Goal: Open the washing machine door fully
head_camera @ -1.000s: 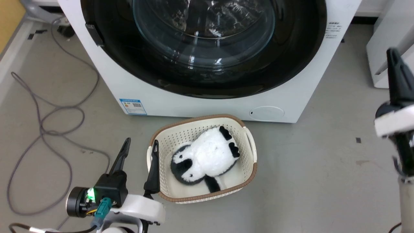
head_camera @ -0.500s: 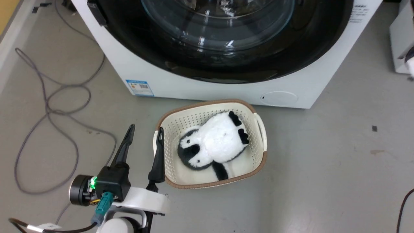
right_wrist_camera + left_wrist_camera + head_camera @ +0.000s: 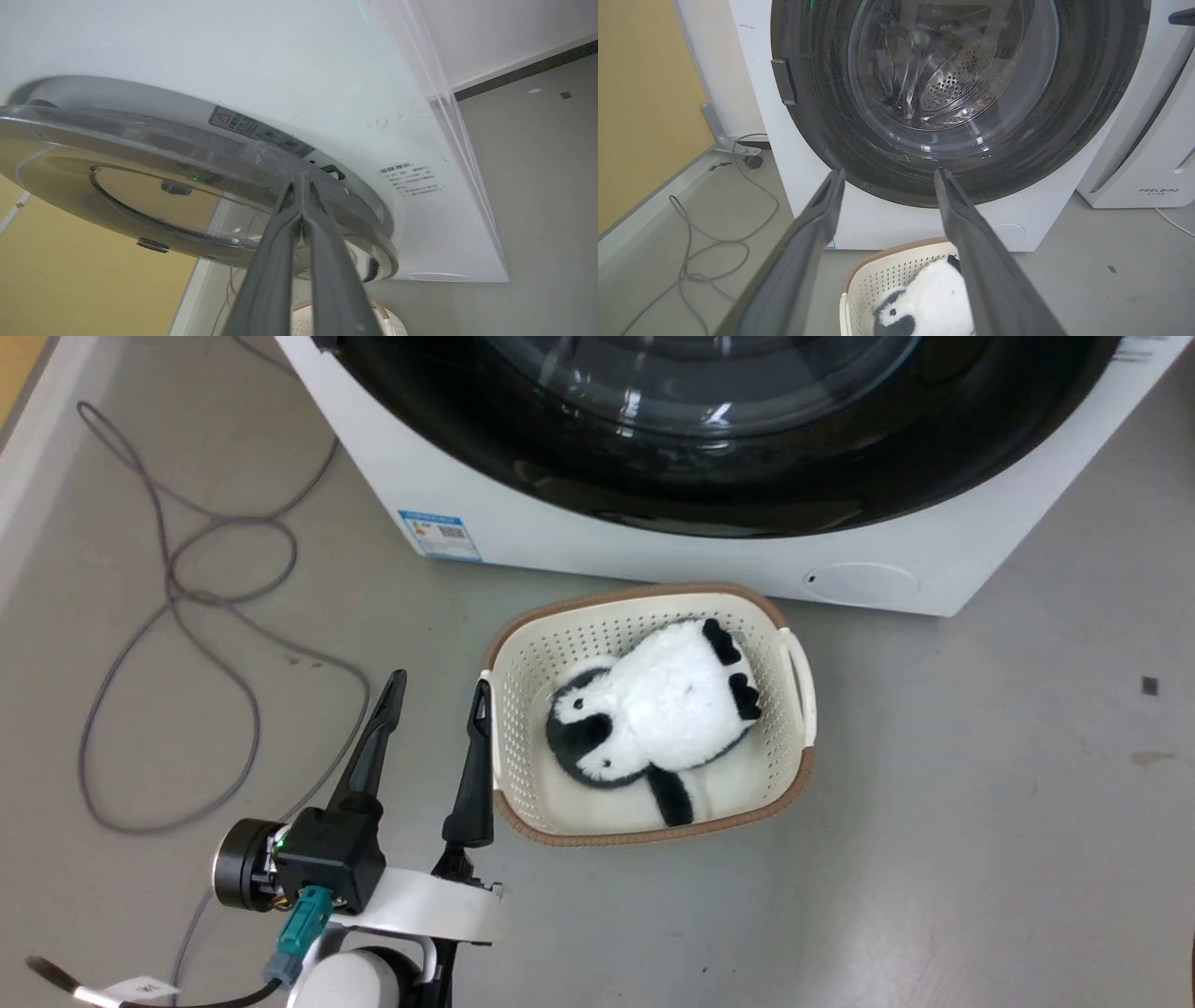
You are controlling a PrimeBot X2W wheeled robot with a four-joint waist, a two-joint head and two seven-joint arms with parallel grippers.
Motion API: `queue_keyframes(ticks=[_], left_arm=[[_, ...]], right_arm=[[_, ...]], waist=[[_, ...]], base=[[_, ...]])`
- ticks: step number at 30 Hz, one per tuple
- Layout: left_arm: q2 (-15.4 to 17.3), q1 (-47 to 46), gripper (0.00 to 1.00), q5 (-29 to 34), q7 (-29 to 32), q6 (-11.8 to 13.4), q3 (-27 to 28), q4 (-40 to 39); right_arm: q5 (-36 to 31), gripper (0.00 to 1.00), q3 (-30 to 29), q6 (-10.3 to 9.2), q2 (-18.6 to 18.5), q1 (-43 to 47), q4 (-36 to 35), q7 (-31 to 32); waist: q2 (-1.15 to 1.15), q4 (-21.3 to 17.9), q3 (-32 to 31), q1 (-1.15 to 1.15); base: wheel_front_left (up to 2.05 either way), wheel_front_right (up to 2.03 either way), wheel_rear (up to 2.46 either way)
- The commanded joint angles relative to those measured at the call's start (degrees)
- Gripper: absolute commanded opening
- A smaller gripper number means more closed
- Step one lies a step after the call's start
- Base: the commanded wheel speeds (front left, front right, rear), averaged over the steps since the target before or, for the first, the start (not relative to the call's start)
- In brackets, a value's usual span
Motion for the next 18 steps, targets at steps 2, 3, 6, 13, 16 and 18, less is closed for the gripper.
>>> queue_keyframes(ticks=[2, 3, 6, 13, 16, 18], left_arm=[[0.07, -1.43, 1.0, -0.33, -0.65, 0.18, -0.43, -0.34], [0.07, -1.51, 1.0, -0.39, -0.77, 0.15, -0.56, -0.39], [0.07, -1.84, 1.0, -0.59, -1.13, 0.16, -0.97, -0.49], [0.08, -2.56, 1.0, -1.76, -1.97, 0.62, -2.12, -0.54], [0.08, -2.77, 1.0, -2.04, -2.33, 0.77, -2.69, -0.57], [0.08, -2.96, 1.0, -2.18, -2.57, 0.81, -2.96, -0.59]], right_arm=[[1.87, 0.0, -0.81, -0.02, -0.52, -3.65, 1.91, 1.32], [2.38, 0.0, -0.99, -0.02, -0.47, -4.5, 2.54, 1.88], [3.58, 0.0, -1.19, -0.03, -0.66, -6.72, 4.2, 3.79], [5.34, 0.0, -3.06, -0.03, -1.35, -11.5, 9.95, 7.59], [6.03, 0.0, -3.68, -0.03, -1.48, -13.22, 11.69, 9.51], [6.71, 0.0, -4.36, -0.03, -1.61, -14.41, 12.53, 10.6]], waist=[[0.0, 0.74, 0.87, 0.0], [0.0, 0.91, 1.12, 0.0], [0.0, 1.5, 1.84, 0.0], [0.0, 2.77, 3.2, 0.0], [0.0, 3.31, 3.79, 0.0], [0.0, 3.68, 4.22, 0.0]], base=[[0.0, 0.0, 0.0], [0.0, 0.0, 0.0], [0.0, 0.0, 0.0], [0.0, 0.0, 0.0], [0.0, 0.0, 0.0], [0.0, 0.0, 0.0]])
